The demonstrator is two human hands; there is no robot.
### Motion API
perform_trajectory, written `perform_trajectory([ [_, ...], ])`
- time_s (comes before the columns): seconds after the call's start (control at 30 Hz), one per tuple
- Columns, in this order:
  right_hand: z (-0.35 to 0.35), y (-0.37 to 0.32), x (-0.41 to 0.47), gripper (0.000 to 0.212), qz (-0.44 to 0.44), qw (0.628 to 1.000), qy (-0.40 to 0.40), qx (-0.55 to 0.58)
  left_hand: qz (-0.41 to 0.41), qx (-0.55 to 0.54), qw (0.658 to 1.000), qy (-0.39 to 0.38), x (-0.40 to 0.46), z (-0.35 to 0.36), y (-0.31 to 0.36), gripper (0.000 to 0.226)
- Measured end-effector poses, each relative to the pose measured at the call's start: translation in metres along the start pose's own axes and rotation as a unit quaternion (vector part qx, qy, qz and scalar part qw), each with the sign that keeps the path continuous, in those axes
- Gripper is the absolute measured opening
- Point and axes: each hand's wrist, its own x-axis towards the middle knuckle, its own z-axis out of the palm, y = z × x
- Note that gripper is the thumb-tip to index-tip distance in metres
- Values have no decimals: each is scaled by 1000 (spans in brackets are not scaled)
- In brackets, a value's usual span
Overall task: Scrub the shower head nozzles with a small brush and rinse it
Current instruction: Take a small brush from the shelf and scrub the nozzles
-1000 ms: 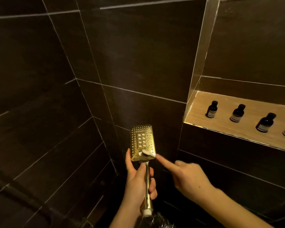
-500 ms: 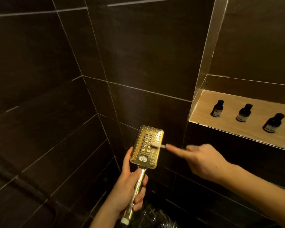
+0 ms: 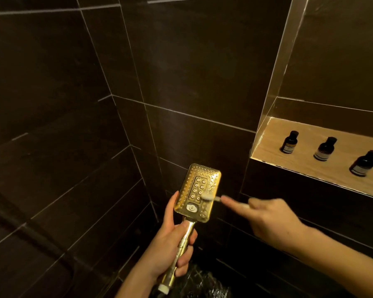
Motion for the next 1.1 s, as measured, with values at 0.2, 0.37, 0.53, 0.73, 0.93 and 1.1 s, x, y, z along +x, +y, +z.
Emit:
perform_trajectory([
  [0.2,-1,-12,-6,78,-10,999,-32,22,2,-6,1000,-9,4,0,-1,70],
  [0.37,4,0,-4,89,59,998,8,12,-1,-32,999,-24,4,2,-1,68],
  [0.53,2,-12,-11,85,45,998,-17,33,-8,-46,998,-32,3,0,3,68],
  [0.73,6,5,-8,95,96,994,36,32,-10,-78,996,-46,0,6,-2,67],
  [0.93,6,-16,-20,78,21,999,-17,41,-11,-67,997,-46,-1,2,3,67],
  [1.1,2,12,4,76,55,998,29,-7,-23,7,999,-29,-2,8,-1,68],
])
